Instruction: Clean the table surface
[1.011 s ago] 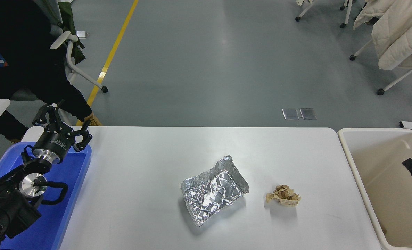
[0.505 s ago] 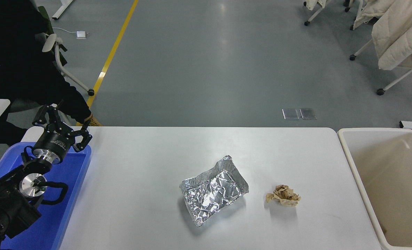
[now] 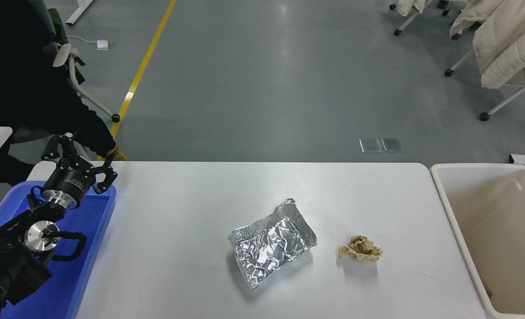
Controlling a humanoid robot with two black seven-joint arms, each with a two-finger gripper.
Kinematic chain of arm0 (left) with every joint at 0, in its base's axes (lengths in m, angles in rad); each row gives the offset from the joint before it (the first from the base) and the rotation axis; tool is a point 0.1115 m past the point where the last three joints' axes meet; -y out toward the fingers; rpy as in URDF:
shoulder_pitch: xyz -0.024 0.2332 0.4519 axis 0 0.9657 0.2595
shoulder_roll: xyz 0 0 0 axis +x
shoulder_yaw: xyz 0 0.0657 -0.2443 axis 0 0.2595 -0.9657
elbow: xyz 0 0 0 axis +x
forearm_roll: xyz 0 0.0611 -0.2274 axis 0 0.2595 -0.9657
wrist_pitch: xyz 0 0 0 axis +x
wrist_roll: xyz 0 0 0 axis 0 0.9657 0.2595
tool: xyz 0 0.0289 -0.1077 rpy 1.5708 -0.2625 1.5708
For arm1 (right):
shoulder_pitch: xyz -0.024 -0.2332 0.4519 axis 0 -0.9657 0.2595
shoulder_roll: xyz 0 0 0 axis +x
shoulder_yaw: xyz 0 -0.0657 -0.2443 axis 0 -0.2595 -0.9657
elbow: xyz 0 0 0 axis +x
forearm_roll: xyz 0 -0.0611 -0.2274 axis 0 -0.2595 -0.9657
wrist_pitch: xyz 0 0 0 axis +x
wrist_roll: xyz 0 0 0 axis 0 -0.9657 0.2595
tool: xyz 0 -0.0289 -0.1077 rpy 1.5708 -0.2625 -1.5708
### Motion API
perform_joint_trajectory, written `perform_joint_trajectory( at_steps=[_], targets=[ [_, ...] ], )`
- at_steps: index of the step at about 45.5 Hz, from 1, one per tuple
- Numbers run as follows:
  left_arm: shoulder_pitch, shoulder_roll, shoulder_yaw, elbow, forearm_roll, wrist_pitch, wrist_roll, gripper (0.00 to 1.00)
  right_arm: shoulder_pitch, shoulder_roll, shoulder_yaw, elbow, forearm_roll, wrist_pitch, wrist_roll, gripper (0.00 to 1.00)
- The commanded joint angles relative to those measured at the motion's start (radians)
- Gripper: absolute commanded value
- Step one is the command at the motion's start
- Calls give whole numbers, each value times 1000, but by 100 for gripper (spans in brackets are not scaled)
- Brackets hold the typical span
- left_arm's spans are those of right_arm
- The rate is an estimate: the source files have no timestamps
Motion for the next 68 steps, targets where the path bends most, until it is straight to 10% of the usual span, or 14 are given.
perform_joint_trajectory(
  at_steps=[1, 33, 68],
  targets=[
    [0, 0, 0, 0, 0, 1, 0, 100, -67, 35, 385, 192, 5, 4, 3, 100],
    [-1, 0, 0, 0, 0, 1, 0, 100, -220, 462, 643, 310, -68, 137, 142, 100],
    [0, 0, 0, 0, 0, 1, 0, 100, -249, 580, 683, 298, -666, 52, 202, 100]
  ],
)
